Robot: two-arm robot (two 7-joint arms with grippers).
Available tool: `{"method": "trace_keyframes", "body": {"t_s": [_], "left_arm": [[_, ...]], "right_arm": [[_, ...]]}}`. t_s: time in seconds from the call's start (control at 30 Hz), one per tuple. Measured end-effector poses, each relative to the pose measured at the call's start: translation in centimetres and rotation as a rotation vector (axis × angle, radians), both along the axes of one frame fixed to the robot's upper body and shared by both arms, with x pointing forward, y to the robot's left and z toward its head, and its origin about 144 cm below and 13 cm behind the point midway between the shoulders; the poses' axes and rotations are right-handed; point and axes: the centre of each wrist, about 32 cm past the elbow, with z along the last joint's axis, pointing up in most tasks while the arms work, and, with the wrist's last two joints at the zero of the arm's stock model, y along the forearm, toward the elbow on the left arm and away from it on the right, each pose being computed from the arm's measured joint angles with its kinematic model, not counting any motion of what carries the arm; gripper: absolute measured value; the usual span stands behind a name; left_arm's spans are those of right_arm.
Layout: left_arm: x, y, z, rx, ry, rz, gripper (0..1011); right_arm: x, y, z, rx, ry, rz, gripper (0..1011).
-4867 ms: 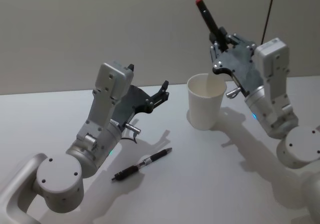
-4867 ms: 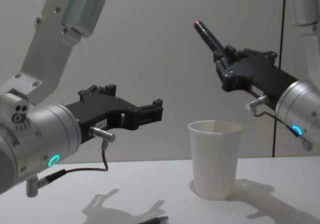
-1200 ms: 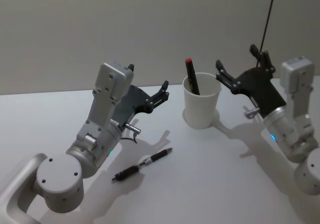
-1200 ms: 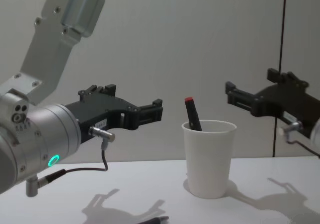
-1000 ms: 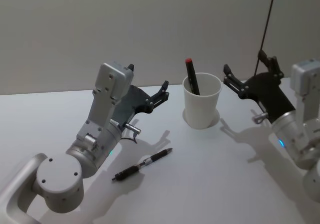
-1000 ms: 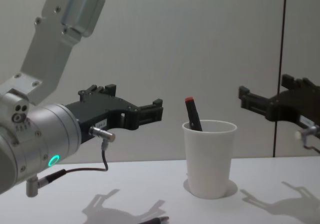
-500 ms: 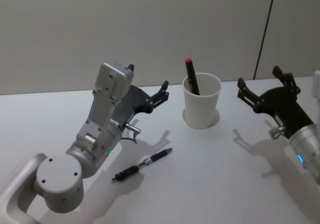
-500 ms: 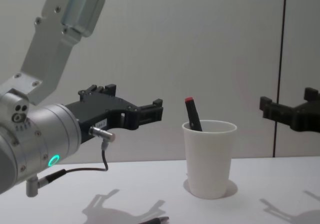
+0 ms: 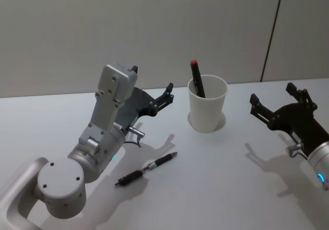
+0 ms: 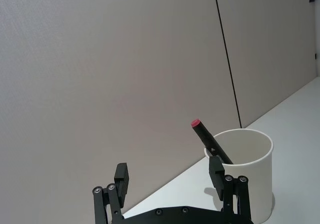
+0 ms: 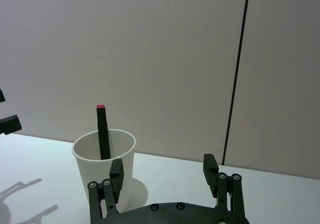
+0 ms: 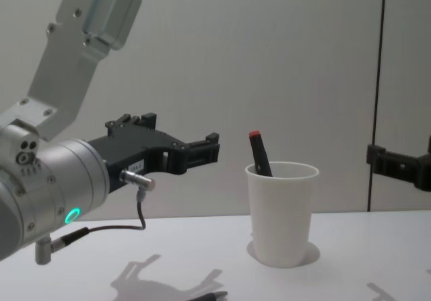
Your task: Place the pen into the pen holder.
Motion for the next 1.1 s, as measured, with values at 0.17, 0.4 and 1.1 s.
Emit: {"method": "trace_keyframes", "body": {"t_s": [0.17, 0.4, 1.1], "left_arm": [[0.0, 0.0, 0.0, 0.000, 0.000, 0.000, 1001], [0.0, 0.0, 0.0, 0.000, 0.000, 0.000, 1001], [-1.1, 1.6, 0.3, -0.005, 0.050, -0.055, 1001]], "right_arm": [[-0.1, 0.0, 0.0, 0.001, 0.005, 0.001, 1001], [-0.2, 0.0, 0.1, 0.001, 0.005, 0.001, 1001], [-0.2, 0.0, 0.1, 0.001, 0.004, 0.002, 1001]]}}
